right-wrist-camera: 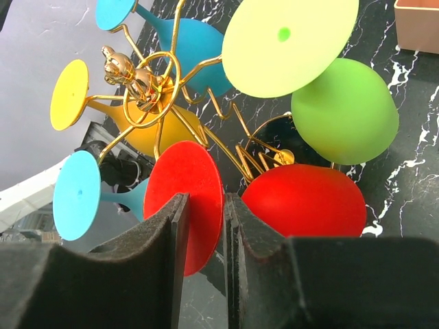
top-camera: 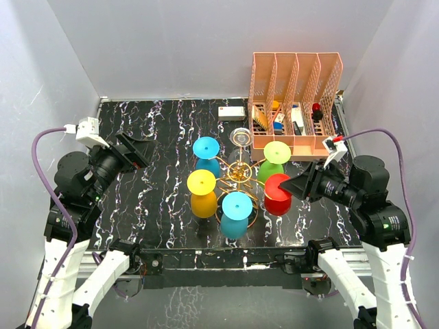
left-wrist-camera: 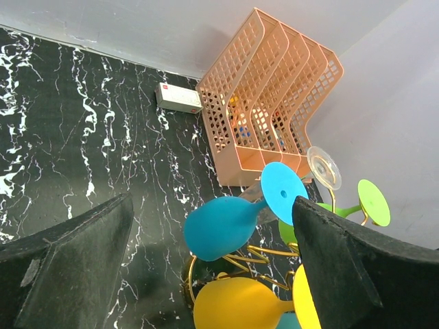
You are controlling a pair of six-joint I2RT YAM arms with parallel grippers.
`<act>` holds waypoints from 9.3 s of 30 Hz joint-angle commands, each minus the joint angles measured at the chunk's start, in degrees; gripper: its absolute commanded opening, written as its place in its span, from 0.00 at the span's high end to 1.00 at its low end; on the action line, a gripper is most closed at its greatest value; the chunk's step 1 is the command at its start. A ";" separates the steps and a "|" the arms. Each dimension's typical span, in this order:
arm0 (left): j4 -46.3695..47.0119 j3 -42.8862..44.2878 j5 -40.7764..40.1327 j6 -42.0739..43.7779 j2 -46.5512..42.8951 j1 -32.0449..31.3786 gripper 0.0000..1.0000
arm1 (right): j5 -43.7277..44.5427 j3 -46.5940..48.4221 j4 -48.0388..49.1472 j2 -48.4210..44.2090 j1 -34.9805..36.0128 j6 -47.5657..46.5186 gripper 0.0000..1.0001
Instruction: Take the wine glass off the wine glass rack
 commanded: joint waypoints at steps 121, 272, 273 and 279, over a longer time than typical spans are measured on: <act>0.02 1.17 -0.68 2.23 0.15 0.24 0.03 | -15.04 6.84 4.91 14.44 4.86 20.33 0.92; -3.88 7.01 1.47 2.94 1.08 0.26 0.03 | 33.50 26.09 -9.33 1.74 19.45 14.54 0.92; -3.73 7.49 2.41 2.34 1.64 0.23 0.03 | 34.60 26.68 -6.13 2.20 19.47 13.53 0.92; -2.78 10.04 7.10 -1.71 3.59 0.28 0.03 | 35.75 26.46 15.08 6.16 19.50 9.49 0.92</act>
